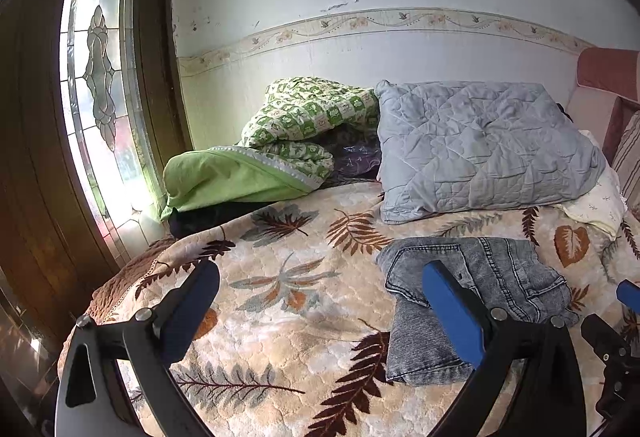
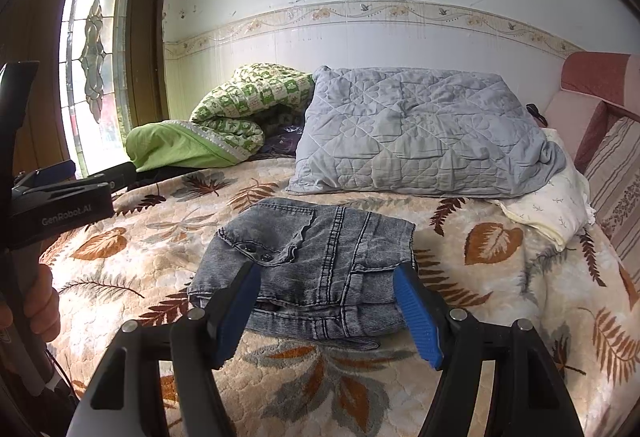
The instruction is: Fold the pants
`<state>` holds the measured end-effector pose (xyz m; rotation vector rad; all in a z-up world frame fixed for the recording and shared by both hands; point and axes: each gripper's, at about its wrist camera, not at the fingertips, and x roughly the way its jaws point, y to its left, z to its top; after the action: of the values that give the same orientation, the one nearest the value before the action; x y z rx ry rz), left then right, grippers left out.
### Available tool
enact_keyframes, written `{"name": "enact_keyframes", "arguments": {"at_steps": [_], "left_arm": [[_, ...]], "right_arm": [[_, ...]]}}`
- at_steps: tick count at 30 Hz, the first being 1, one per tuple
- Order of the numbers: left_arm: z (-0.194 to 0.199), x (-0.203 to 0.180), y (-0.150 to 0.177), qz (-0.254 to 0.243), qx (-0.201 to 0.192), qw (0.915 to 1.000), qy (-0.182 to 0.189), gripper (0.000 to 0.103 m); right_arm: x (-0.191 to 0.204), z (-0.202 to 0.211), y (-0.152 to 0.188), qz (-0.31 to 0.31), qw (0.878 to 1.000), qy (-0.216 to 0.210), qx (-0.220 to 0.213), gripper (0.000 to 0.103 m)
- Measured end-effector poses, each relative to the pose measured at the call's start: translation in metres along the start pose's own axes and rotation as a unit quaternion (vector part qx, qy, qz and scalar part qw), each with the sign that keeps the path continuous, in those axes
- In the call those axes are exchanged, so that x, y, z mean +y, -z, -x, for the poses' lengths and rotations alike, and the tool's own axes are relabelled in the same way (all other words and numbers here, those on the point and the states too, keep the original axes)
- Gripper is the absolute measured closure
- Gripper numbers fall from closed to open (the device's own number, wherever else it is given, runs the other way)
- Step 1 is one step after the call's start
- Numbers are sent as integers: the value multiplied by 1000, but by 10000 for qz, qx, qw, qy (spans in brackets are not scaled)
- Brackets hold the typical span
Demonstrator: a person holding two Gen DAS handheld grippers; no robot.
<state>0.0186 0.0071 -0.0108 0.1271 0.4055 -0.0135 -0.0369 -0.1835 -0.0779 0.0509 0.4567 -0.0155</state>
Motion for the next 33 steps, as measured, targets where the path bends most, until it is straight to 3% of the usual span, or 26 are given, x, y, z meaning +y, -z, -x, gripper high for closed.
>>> {"name": "enact_keyframes", "arguments": {"at_steps": [22, 33], "left_arm": [[-5, 24, -2, 299, 79, 9995, -7, 2], [-8, 24, -1, 338, 188, 9991, 175, 2]], "right_arm": [[19, -7, -4, 1, 9998, -218, 27, 31], [25, -12, -1, 74, 9996, -234, 112, 31]]}}
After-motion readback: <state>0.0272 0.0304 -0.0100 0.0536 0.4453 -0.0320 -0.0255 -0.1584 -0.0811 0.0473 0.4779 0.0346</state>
